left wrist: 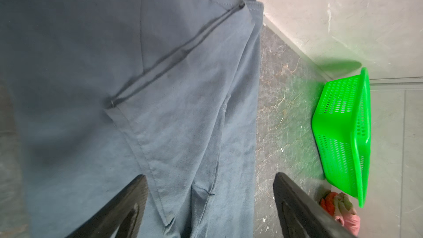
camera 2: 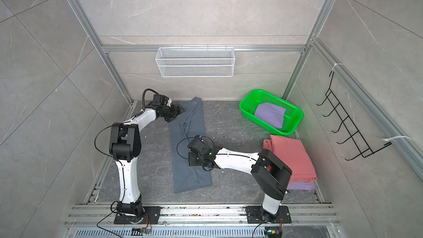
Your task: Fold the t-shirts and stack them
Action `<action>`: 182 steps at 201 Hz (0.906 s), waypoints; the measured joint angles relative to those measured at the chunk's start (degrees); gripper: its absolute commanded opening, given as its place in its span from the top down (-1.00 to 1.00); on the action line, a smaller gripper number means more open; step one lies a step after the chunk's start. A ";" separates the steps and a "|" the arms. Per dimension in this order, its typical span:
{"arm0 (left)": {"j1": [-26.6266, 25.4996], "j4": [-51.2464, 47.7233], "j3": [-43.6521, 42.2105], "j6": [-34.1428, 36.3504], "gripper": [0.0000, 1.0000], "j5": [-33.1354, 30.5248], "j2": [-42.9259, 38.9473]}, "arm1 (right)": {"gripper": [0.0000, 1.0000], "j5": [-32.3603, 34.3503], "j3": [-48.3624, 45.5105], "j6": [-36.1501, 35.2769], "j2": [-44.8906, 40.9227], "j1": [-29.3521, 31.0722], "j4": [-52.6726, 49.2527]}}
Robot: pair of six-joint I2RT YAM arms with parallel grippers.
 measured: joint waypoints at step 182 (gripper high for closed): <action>-4.35 5.57 14.34 1.38 -0.75 3.26 15.19 | -0.09 0.94 -0.02 2.91 6.27 3.04 1.92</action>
